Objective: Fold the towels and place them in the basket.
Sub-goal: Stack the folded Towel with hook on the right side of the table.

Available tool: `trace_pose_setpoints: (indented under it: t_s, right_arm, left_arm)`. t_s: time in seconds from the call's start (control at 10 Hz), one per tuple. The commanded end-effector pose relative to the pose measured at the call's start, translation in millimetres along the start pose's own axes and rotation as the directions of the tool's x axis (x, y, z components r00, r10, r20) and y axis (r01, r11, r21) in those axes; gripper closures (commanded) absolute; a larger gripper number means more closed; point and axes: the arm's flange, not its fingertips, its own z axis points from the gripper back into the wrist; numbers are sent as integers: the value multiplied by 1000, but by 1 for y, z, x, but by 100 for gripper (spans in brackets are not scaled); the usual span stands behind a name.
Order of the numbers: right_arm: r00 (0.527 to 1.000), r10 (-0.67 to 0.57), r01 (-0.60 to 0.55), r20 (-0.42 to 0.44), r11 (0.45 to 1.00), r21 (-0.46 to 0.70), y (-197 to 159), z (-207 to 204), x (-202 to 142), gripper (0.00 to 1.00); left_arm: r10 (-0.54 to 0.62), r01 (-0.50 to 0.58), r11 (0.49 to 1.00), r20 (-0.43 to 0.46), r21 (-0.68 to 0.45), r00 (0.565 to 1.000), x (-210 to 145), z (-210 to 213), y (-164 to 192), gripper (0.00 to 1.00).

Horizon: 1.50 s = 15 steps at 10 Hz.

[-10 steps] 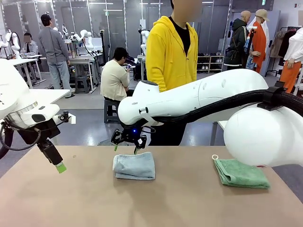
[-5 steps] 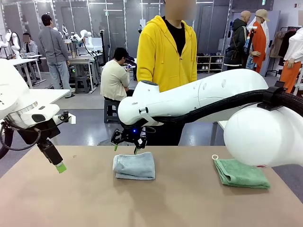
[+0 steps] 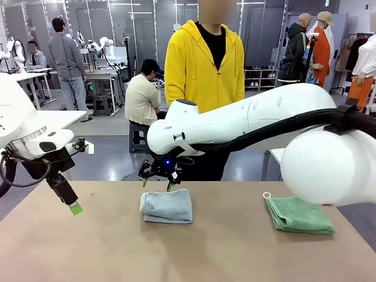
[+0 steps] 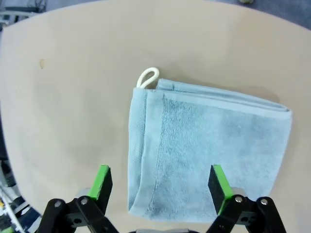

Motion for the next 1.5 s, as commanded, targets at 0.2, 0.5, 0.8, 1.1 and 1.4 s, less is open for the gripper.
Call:
trace_pose_setpoints:
  t_s: [0.2, 0.5, 0.8, 1.1, 1.4]
  right_arm:
    - [1000, -19, 17, 14, 982, 186, -84, 46, -49, 0]
    - [1000, -18, 17, 2, 954, 299, -142, 59, -51, 0]
    - [1000, -23, 28, -17, 911, 413, -183, 42, -47, 0]
    - [997, -69, 68, -16, 875, 479, -203, 21, -44, 0]
    - [996, -86, 88, -28, 862, 499, -203, -5, -38, 0]
  left_arm:
    - [-6, 6, 1000, -9, 10, 1000, 1, 1, 2, 0]
    - [-6, 6, 1000, -9, 10, 1000, 1, 1, 2, 0]
    - [-6, 6, 1000, -9, 10, 1000, 1, 1, 2, 0]
    - [-6, 6, 1000, -9, 10, 1000, 1, 1, 2, 0]
    - [-6, 6, 1000, -9, 10, 1000, 1, 1, 2, 0]
